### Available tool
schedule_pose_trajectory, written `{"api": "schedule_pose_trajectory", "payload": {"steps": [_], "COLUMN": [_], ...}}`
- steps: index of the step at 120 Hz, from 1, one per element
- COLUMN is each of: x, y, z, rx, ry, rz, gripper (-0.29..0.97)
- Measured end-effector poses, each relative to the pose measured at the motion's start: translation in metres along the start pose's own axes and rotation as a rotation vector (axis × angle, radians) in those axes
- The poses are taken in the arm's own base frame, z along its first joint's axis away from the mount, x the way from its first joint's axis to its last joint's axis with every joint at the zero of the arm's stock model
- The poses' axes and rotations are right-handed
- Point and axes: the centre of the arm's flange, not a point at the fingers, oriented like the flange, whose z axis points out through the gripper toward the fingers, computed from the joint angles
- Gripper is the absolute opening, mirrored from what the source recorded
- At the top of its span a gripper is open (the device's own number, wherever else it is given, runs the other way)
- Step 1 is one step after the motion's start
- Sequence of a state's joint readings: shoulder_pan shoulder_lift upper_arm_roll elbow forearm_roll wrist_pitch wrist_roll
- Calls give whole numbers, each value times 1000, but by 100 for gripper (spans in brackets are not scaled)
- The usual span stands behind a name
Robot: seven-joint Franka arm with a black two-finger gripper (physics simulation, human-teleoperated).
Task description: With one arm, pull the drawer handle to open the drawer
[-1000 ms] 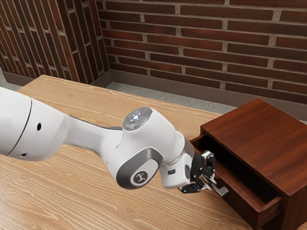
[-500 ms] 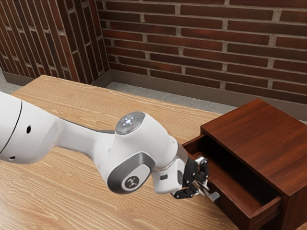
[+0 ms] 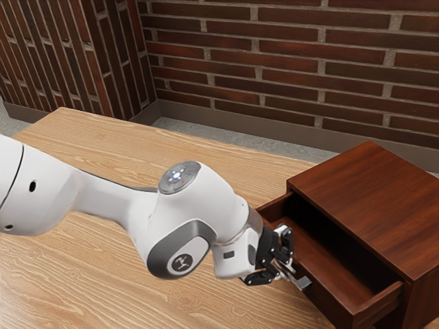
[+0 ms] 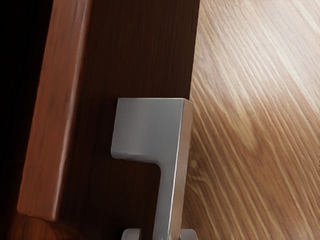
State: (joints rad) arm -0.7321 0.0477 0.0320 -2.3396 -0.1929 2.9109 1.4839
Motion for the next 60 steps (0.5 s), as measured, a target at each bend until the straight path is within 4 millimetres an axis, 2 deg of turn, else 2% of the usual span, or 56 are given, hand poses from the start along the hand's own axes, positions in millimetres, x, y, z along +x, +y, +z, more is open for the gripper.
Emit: {"api": "schedule_pose_trajectory", "payload": {"steps": [60], "x": [-2], "y": [14], "z": [-13], "rx": [0], "ry": [2], "rz": [-1], "gripper": [-1]}}
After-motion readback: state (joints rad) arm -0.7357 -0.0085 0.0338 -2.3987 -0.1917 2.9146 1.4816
